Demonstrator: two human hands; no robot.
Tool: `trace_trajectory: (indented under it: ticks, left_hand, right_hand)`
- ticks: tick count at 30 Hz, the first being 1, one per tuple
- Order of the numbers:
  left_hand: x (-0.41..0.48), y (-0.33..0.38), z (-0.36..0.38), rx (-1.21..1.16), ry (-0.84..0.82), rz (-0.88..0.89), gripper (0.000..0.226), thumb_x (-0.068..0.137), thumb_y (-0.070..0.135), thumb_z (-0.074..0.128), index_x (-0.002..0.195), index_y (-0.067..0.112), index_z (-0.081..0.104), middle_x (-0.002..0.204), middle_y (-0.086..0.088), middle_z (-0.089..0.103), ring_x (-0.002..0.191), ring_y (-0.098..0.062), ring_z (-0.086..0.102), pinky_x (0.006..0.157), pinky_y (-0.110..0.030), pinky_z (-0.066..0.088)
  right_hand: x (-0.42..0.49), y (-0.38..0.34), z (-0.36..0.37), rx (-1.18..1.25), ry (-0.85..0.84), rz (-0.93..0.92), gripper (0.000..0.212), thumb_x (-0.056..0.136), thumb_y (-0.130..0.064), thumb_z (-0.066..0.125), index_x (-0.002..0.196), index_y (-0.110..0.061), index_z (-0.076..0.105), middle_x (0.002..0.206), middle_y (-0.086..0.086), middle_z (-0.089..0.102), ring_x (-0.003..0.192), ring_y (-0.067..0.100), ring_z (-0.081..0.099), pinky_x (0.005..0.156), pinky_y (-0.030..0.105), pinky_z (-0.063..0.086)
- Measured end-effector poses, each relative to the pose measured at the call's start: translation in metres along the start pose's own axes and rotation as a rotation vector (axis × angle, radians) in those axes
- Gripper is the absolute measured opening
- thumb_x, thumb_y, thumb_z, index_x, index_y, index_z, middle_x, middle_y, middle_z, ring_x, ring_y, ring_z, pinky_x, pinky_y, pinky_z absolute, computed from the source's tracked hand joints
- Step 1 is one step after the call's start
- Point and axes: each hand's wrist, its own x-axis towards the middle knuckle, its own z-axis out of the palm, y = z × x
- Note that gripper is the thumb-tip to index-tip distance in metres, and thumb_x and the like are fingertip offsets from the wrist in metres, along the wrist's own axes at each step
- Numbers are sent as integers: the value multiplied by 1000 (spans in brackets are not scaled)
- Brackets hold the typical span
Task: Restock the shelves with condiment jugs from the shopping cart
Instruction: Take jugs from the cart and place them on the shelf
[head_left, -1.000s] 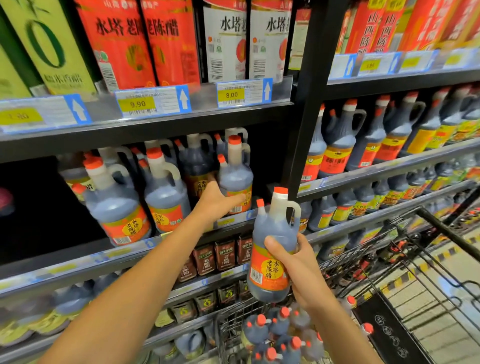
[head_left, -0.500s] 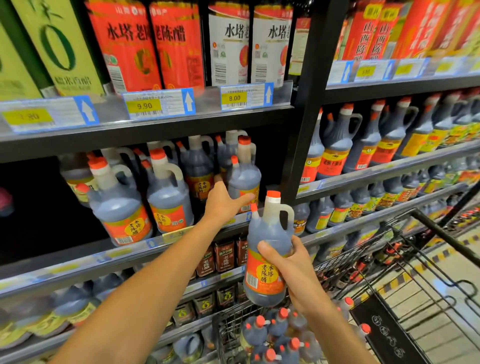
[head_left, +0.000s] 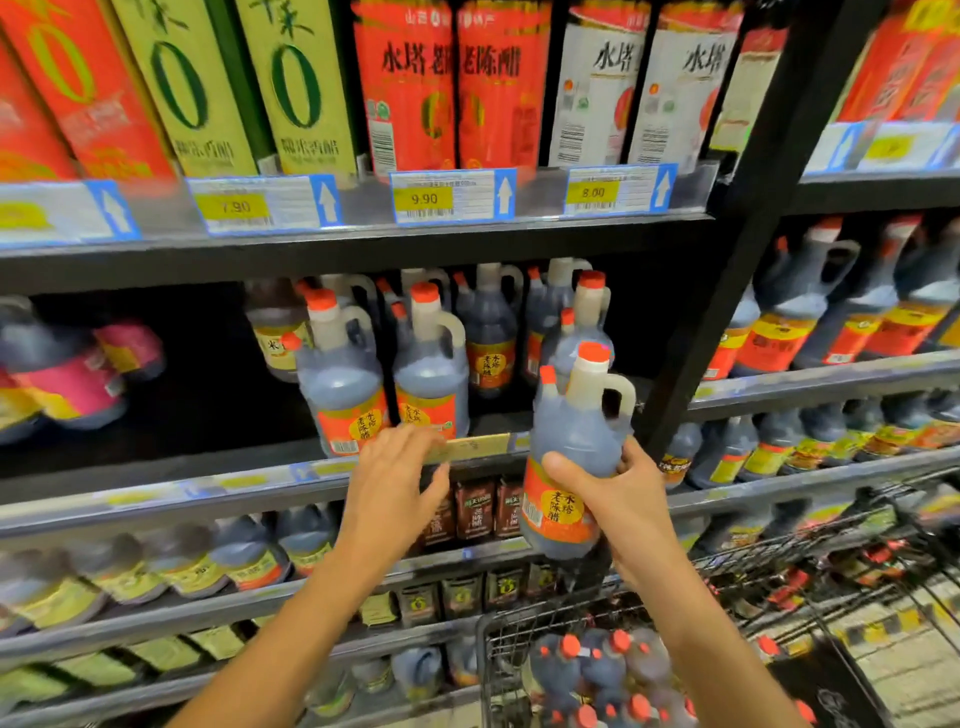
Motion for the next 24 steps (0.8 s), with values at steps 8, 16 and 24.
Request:
trace_trajectory:
  ticks: [8, 16, 24]
  left_hand:
    - [-11, -28, 7, 244, 21, -60, 34, 82, 29, 76, 109, 13, 62, 98, -4, 56, 92, -28, 51, 79, -40, 43]
    - [-11, -28, 13, 270, 58, -95, 32, 78, 23, 81, 103, 16, 62, 96, -2, 57, 92, -27, 50, 77, -38, 39]
    - [-12, -30, 17, 255, 67, -101, 30, 79, 22, 80, 102, 17, 61, 98, -1, 58, 94, -26, 52, 81, -37, 39]
  right_hand:
    - [22, -32, 47, -80, 11, -299, 63, 76, -25, 88, 127, -40, 54, 123, -17, 66, 108, -2, 66, 83, 21, 57]
    - [45, -33, 79, -73, 160, -392, 65, 73, -28, 92, 127, -32, 54, 121, -14, 66, 113, -2, 64, 89, 18, 53]
    - [52, -14, 87, -170, 206, -434, 73, 71, -41, 92, 132, -33, 54, 130, -9, 63, 124, 11, 60, 101, 42, 54]
